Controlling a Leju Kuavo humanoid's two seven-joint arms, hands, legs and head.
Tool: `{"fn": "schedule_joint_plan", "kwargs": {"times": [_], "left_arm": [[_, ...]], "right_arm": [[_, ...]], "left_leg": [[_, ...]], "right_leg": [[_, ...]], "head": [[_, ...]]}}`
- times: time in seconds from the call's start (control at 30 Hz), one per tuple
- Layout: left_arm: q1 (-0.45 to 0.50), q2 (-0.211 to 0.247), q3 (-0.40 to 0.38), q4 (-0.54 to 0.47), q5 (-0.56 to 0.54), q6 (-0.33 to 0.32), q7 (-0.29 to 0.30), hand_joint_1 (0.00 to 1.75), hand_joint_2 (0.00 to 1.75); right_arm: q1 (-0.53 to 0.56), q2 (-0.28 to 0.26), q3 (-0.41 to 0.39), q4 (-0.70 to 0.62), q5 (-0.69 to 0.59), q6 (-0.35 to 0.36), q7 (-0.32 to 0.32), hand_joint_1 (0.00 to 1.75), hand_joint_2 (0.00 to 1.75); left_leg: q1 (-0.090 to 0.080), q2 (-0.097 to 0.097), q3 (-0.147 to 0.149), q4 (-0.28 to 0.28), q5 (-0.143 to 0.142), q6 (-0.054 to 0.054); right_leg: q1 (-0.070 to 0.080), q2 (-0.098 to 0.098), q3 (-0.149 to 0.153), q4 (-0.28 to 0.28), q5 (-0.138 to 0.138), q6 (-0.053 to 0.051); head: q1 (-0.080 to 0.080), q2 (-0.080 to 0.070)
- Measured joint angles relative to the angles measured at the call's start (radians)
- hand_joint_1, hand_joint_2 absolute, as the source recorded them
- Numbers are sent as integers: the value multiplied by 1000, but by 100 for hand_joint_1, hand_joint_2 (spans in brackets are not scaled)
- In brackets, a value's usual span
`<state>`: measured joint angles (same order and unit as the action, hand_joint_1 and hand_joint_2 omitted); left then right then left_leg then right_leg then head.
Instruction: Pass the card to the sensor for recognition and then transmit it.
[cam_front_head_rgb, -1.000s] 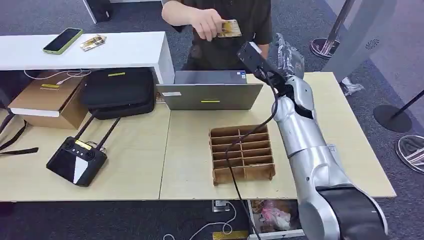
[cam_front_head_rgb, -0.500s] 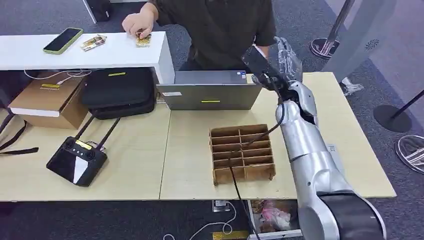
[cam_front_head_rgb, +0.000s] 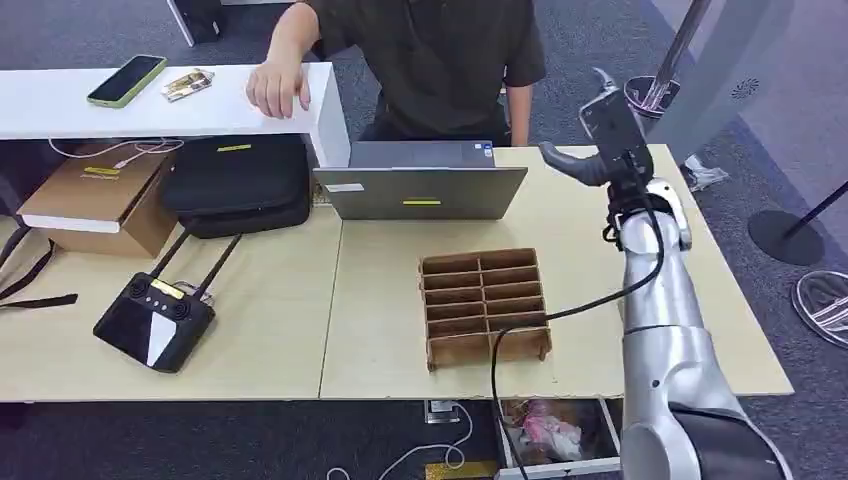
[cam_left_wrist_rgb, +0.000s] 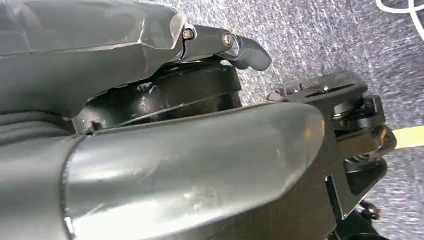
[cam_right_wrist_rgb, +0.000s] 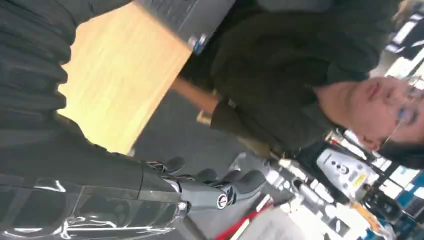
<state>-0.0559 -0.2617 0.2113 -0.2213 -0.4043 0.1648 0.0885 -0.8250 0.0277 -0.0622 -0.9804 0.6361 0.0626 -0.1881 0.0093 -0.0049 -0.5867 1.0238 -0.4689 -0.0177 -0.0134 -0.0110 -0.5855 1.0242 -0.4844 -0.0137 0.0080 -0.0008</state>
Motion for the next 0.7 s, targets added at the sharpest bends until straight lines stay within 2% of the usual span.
{"fn": "schedule_joint_plan", "kwargs": {"times": [0.13,0.3,0.37,0.47,0.57,0.7], "left_arm": [[5,2,8,0,26,3,-20,0,0],[5,2,12,0,29,4,-22,0,0],[6,2,15,0,40,5,-29,0,0],[8,2,30,0,58,2,-43,0,0],[9,2,39,0,70,-1,-52,0,0],[11,5,60,0,92,-11,-63,0,0]], "right_arm": [[-39,-100,56,-21,177,-15,16,0,175],[-92,-169,110,-20,251,-29,36,0,175],[-127,-219,173,-9,429,-35,63,0,175],[-200,-298,292,21,609,16,53,0,175],[-264,-350,383,47,652,52,41,0,175],[-322,-388,476,71,664,113,21,0,175]], "left_leg": [[-1,2,0,0,0,0],[0,1,0,1,0,0],[0,0,-1,1,0,0],[0,1,-1,1,0,0],[0,0,-1,1,0,0],[0,0,-1,1,0,0]], "right_leg": [[-1,2,0,0,0,0],[-1,0,0,0,1,0],[-1,0,0,0,1,0],[-1,0,-1,0,1,0],[-1,0,-1,0,1,0],[-1,0,-1,0,1,0]], "head": [[1,0],[0,0],[0,0],[0,0],[0,0],[0,0]]}}
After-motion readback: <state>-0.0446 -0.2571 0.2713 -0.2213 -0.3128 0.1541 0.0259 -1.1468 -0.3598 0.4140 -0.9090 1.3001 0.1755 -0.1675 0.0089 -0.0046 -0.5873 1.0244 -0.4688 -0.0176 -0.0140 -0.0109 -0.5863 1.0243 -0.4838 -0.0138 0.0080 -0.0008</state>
